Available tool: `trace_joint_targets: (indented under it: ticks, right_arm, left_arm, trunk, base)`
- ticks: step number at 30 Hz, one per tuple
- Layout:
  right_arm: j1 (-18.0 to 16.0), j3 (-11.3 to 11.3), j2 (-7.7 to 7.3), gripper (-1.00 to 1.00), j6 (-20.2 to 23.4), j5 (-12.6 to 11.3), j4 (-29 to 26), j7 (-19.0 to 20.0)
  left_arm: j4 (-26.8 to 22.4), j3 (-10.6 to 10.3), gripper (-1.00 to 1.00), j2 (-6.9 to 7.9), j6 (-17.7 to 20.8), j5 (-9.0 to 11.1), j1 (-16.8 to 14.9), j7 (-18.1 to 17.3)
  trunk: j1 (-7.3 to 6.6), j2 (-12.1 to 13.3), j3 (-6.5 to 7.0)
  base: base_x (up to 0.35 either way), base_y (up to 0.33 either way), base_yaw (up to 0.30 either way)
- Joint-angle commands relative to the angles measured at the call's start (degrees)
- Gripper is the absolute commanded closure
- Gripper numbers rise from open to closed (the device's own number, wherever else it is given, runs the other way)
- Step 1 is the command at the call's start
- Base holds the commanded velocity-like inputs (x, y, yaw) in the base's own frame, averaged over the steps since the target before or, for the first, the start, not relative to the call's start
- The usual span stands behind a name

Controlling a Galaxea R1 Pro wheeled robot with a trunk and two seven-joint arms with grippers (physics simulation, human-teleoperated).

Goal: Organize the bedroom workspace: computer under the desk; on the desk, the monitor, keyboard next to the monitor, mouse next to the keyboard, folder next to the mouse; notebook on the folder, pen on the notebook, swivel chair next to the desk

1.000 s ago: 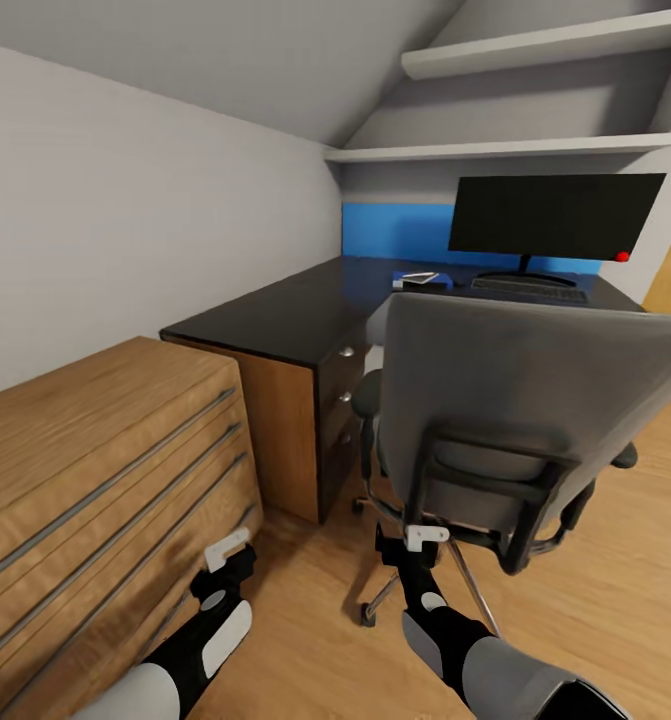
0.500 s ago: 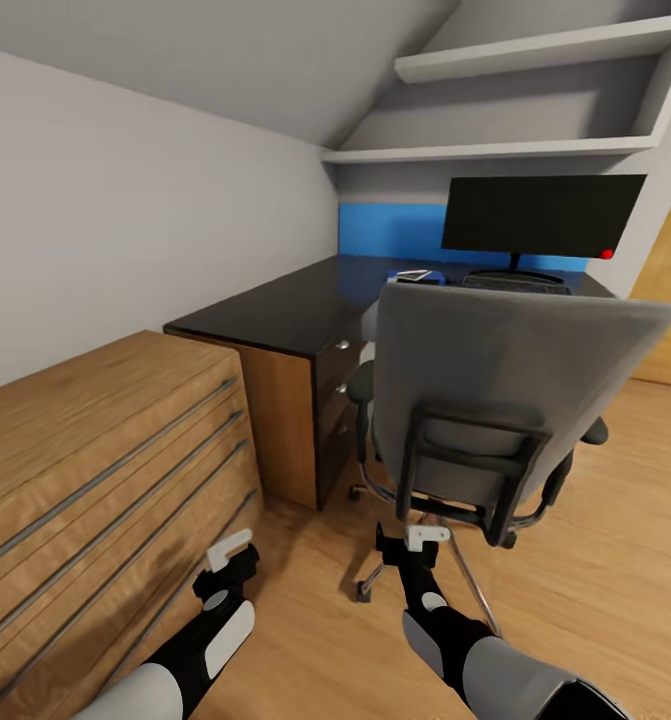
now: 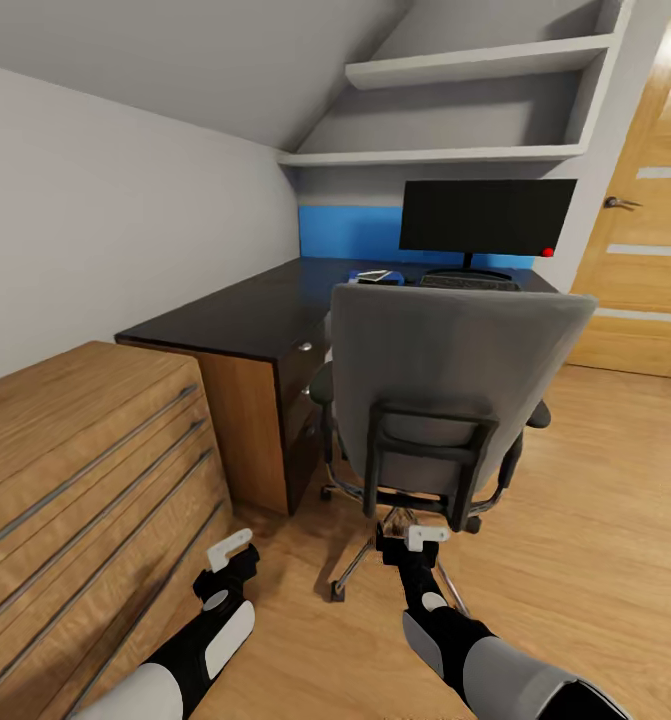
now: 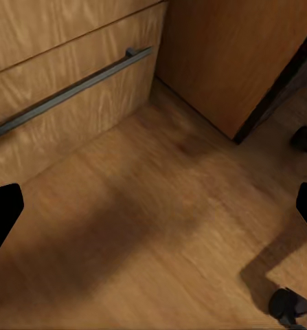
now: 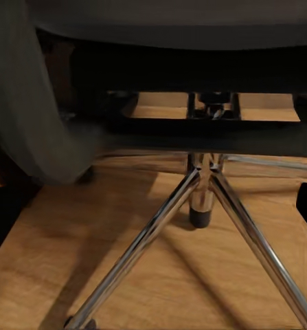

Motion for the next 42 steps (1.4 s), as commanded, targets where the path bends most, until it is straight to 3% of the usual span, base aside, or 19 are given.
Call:
trace_joint_targets:
  ticks: [1,14,32,37,41,42]
  right_arm:
    - [-0.1,0.5,0.01,-1.00,-0.1,-0.2,0.0,-0.4]
    - [-0.1,0.5,0.04,-1.00,-0.1,-0.2,0.0,-0.4]
    - [-0.1,0.5,0.02,-1.00,-0.1,-0.1,0.0,-0.4]
    - [-0.1,0.5,-0.03,-1.00,-0.3,-0.1,-0.2,-0.4]
    - [-0.1,0.4,-0.01,-1.00,-0.4,-0.1,-0.6,-0.4]
    - [-0.1,0.4,0.00,-1.00,-0.5,-0.1,-0.7,-0.4]
  left_arm:
    - [0.0,-0.5,-1.00,0.06,-0.4,0.6,0.0,0.3]
    - [0.0,-0.5,-1.00,0.05,-0.4,0.6,0.0,0.3]
    - [0.0,-0.7,-1.00,0.05,-0.3,0.6,0.0,0.3]
    - [0.0,-5.0,-1.00,-0.57,-0.1,0.5,0.0,0.4]
    - [0.0,-10.9,-1.00,-1.63,0.0,0.5,0.0,0.5]
    - [0.0,-13.8,-1.00,-2.32,0.0,0.6,-0.1,0.5]
  trunk:
    - [-0.01,0.0,-0.02]
    - [-0.01,0.0,0.35]
    - [-0.01,0.0,0.40]
    - [-0.01,0.0,0.40]
    - [-0.01,0.0,0.40]
    - [-0.01,0.0,0.40]
  base:
    - [0.000,0.000,-0.269]
    - [-0.035,0.020,-0.239]
    - [-0.227,0.139,-0.021]
    - [-0.041,0.016,0.000]
    - [-0.015,0.006,0.000]
    - [-0.007,0.003,0.000]
